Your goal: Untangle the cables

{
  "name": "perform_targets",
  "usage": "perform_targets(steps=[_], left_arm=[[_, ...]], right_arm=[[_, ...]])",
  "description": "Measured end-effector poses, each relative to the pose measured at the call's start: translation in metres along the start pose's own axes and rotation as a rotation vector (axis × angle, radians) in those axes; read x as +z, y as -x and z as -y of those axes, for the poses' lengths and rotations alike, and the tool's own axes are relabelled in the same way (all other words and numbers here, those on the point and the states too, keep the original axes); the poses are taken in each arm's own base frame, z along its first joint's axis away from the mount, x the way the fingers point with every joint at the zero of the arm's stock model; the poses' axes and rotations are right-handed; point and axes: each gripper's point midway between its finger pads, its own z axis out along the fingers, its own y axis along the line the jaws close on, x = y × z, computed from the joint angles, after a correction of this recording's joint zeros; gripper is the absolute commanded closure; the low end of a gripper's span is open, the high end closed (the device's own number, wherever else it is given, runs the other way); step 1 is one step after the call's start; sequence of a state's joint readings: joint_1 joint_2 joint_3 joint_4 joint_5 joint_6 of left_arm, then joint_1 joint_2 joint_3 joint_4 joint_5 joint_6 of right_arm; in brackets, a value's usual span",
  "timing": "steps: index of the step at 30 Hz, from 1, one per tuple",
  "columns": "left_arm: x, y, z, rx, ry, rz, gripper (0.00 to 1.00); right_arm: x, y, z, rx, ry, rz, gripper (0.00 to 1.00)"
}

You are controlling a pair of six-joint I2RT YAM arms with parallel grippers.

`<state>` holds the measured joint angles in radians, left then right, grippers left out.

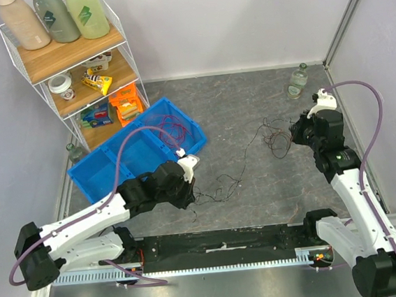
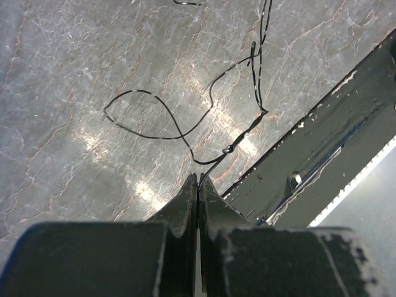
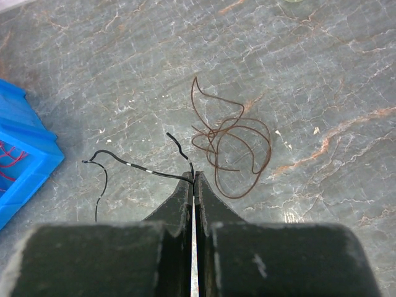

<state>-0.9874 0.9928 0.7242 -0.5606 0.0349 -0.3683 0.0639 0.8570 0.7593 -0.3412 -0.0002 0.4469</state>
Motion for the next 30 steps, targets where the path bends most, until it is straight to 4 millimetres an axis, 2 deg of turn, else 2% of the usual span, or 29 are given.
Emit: perform_targets(steps=[4, 9, 15, 20, 25, 30], left_arm=[[0.01, 0.001, 0.0, -0.037, 0.006, -0.001, 0.95], [0.012, 0.007, 0.002, -0.051, 0.003, 0.024, 0.89], [0.012, 0.011, 0.003, -0.057, -0.002, 0.039, 0.73], [0.012, 0.011, 0.003, -0.058, -0.003, 0.04, 0.72], [0.011, 0.012, 0.004, -0.058, -0.006, 0.046, 0.57], [0.012, 0.012, 0.004, -0.063, -0.009, 0.056, 0.46]], right_arm=[[-0.001, -0.006, 0.004, -0.005, -0.016, -0.014, 1.0], [-0.003, -0.003, 0.006, -0.012, -0.026, -0.003, 1.0], [-0.003, -0.003, 0.006, -0.013, -0.026, -0.003, 1.0], [-0.003, -0.003, 0.006, -0.014, -0.025, -0.002, 1.0], [-0.003, -0.003, 0.006, -0.014, -0.024, -0.002, 1.0], [-0.004, -0.003, 0.005, -0.013, -0.022, -0.001, 1.0]])
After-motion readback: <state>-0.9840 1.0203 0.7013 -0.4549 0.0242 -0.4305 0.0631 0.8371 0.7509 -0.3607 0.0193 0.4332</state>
